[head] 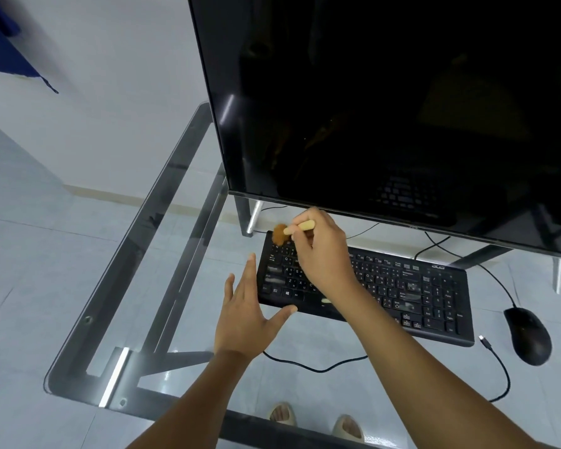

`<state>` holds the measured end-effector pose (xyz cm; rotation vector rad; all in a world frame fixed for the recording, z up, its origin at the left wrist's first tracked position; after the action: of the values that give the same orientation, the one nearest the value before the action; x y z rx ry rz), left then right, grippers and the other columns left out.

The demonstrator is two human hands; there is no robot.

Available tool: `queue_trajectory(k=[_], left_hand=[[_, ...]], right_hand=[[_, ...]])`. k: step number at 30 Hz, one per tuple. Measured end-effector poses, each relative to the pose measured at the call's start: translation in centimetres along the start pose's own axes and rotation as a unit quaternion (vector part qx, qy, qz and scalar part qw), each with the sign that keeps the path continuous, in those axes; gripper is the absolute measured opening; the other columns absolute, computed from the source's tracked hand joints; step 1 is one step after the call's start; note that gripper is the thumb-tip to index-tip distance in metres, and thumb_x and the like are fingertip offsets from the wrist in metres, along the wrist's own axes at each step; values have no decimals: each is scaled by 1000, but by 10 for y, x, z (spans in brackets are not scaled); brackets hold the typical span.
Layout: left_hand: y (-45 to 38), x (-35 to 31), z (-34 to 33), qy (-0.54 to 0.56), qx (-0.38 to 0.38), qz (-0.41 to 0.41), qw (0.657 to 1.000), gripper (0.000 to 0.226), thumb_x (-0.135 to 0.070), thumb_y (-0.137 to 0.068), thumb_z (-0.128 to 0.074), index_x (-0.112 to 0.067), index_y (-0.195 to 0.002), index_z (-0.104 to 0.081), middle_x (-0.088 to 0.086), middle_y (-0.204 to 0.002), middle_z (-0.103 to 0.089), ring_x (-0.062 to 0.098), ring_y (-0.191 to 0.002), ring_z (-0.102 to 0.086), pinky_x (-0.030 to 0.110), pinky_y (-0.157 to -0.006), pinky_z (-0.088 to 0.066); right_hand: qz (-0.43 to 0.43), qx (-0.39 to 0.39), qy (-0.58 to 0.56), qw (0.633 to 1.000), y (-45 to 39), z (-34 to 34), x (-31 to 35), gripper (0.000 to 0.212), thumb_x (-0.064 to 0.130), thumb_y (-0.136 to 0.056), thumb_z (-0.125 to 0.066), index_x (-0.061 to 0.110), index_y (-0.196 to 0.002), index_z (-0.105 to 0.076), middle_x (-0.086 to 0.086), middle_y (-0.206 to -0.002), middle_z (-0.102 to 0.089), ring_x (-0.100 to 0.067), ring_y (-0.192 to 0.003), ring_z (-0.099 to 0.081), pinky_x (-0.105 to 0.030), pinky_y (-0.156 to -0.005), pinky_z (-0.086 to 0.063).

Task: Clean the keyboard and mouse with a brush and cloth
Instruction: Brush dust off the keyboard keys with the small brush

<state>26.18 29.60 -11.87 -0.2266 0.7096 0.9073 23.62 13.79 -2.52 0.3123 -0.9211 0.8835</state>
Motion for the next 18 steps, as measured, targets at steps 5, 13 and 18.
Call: queue_trajectory(k=[5, 13, 18], left_hand=[[1, -4, 4, 32, 1, 1, 999, 109, -64, -77, -63, -28, -152, 8, -13, -157, -23, 11, -146, 2, 43, -119, -18], [-3, 3, -2, -17, -23, -71, 997, 100, -72, -80, -53, -26, -152, -1, -8, -157, -24, -10, -140, -2, 34, -121, 2], [-3, 3, -3, -28, -22, -74, 997, 99, -73, -81, -52, -24, -152, -5, -8, -157, -25, -3, -143, -10, 34, -121, 2]], right_hand=[[-46, 227, -19, 973, 26, -13, 19, 9, 15, -91, -54, 11, -84, -58, 1, -73, -71, -2, -58, -62, -19, -54, -47], [-164, -26, -28, 986, 38, 46, -41, 17, 17, -91, -61, 30, -79, -57, -1, -70, -70, -22, -65, -70, -48, -65, -58], [-136, 12, -95, 986, 38, 49, -28, 16, 12, -93, -58, 25, -83, -60, -2, -75, -70, -16, -69, -71, -44, -69, -60]])
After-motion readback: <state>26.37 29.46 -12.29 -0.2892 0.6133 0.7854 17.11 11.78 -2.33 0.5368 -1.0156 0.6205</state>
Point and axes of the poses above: each hand's wrist, its own y-axis away from the middle knuckle, its own z-axis out of the back of the hand, x = y × z, the point moved 2 cm from there along -y, towards the middle knuckle
